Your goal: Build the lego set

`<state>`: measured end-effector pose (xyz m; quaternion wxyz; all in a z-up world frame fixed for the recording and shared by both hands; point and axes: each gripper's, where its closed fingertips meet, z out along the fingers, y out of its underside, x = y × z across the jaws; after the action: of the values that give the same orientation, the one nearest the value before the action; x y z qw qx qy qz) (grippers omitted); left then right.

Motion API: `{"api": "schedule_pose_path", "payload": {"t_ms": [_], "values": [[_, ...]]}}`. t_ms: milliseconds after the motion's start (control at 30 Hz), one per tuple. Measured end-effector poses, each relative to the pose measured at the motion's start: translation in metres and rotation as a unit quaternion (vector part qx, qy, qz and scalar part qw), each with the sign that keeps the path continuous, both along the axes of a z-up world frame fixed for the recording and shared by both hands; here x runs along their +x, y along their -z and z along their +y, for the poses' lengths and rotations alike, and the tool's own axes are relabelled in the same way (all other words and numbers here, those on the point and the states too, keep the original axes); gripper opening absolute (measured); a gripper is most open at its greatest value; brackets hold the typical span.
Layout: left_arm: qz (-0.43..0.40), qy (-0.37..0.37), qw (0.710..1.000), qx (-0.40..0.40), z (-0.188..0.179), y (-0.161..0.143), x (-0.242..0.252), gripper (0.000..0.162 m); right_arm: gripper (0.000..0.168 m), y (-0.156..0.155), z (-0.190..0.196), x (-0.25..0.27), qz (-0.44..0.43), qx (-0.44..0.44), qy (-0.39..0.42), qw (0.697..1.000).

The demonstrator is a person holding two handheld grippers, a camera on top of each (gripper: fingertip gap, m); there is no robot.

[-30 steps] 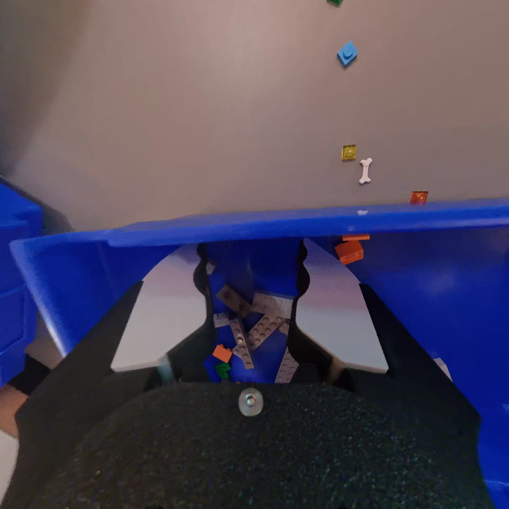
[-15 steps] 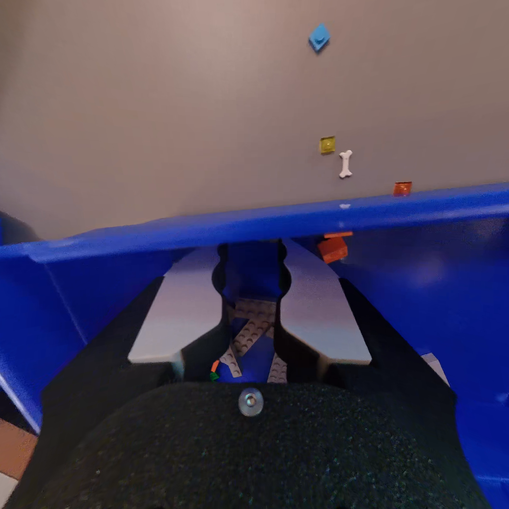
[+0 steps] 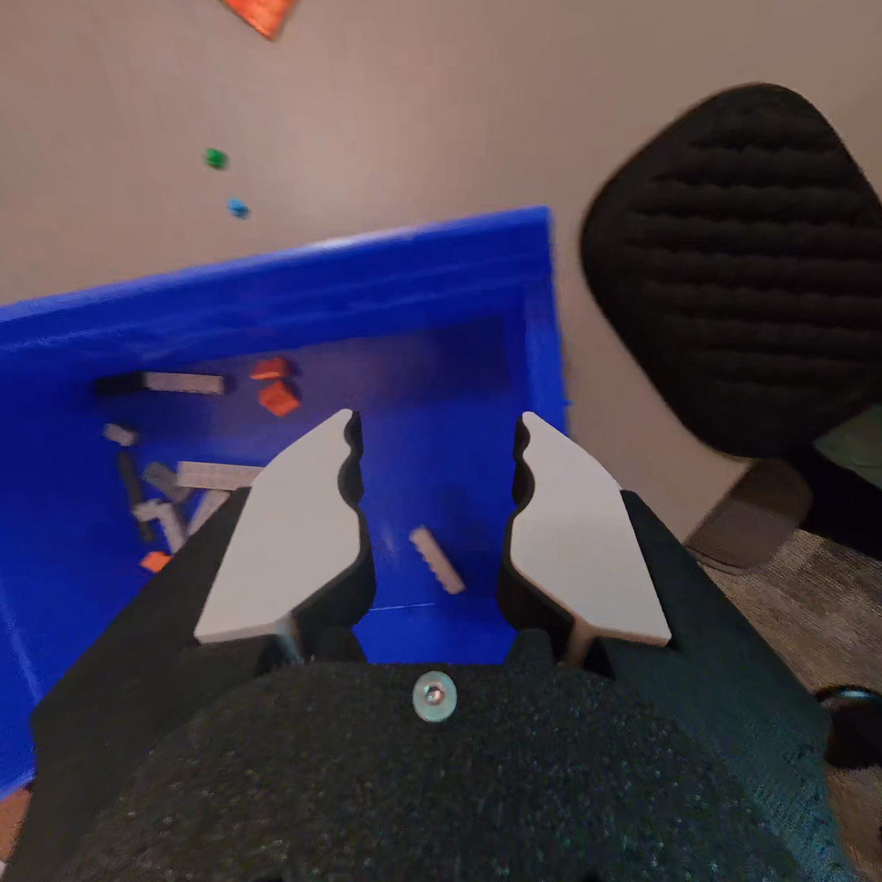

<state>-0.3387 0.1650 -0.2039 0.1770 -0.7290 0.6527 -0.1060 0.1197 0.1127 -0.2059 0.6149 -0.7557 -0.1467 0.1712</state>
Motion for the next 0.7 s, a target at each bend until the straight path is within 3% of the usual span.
{"api": "schedule_pose_path", "payload": {"t_ms": [100, 233, 300, 367, 533, 700], "values": [[0.040, -0.012, 0.999, -0.007, -0.038, 0.022, -0.002, 0.062, 0.000, -0.001, 0.000, -0.003, 0.000, 0.000, -0.004, 1.000], [0.120, -0.029, 0.992, 0.010, -0.055, 0.063, -0.016, 0.062, 0.000, -0.002, -0.001, -0.005, -0.003, 0.003, -0.009, 1.000], [0.152, -0.038, 0.987, 0.022, -0.053, 0.078, -0.022, 0.051, 0.000, -0.004, -0.001, -0.005, -0.003, 0.006, -0.008, 1.000], [0.182, -0.033, 0.982, 0.044, -0.049, 0.085, -0.029, 0.027, 0.000, -0.006, -0.002, -0.004, -0.004, 0.009, -0.005, 1.000], [0.185, -0.054, 0.980, 0.053, -0.043, 0.080, -0.036, 0.026, 0.000, -0.011, -0.004, -0.001, -0.001, 0.015, -0.001, 1.000], [0.154, -0.078, 0.982, 0.074, -0.033, 0.042, -0.048, 0.028, 0.000, -0.011, -0.005, -0.003, -0.006, 0.017, -0.004, 1.000]]}}
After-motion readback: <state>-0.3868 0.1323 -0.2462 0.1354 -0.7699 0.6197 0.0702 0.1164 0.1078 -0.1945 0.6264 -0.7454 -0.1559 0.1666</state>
